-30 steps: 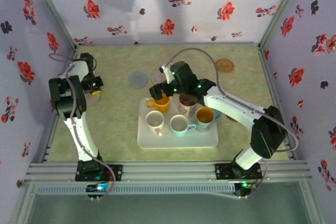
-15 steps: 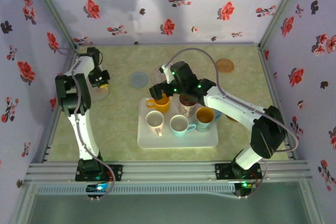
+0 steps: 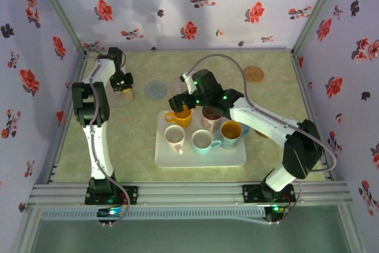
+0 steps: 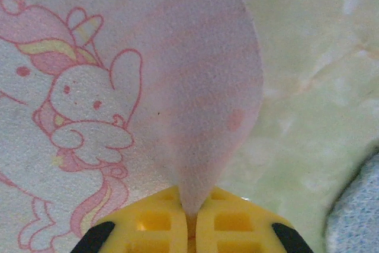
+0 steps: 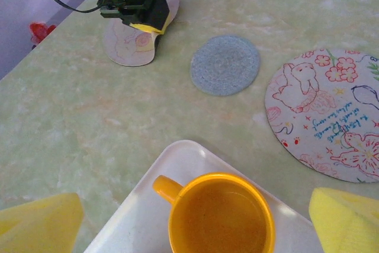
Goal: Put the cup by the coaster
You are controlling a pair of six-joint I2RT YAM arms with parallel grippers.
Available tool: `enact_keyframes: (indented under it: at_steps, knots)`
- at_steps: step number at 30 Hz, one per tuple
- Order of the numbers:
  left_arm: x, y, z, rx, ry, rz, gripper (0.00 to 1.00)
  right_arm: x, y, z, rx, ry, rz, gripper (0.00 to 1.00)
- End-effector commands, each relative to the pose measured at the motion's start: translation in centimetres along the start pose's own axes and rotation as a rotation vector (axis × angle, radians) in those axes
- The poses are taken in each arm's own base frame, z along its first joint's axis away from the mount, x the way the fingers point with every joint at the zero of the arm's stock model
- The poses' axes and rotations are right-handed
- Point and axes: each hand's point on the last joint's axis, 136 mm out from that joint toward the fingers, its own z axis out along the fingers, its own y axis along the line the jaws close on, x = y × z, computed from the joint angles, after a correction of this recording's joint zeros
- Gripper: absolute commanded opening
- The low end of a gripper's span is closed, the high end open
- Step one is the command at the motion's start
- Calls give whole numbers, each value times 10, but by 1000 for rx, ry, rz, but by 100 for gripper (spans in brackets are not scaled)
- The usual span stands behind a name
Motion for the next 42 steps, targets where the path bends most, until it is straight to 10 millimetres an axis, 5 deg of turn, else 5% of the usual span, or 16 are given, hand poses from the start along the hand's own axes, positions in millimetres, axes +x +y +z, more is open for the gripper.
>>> enact_keyframes:
  at_steps: [1, 7, 27, 42]
  knots:
    - [-3, -16, 3, 42, 8, 4, 0, -4, 0, -1, 14, -11, -17, 99]
    - [1, -15, 11, 31, 46, 2, 0, -3, 0, 0, 14, -6, -16, 99]
    - [-7, -22, 1, 46, 30, -34, 57, -7, -1, -4, 21, -31, -1, 99]
    - [-16, -31, -36, 71, -39, -30, 68, -11, -3, -8, 21, -45, 6, 99]
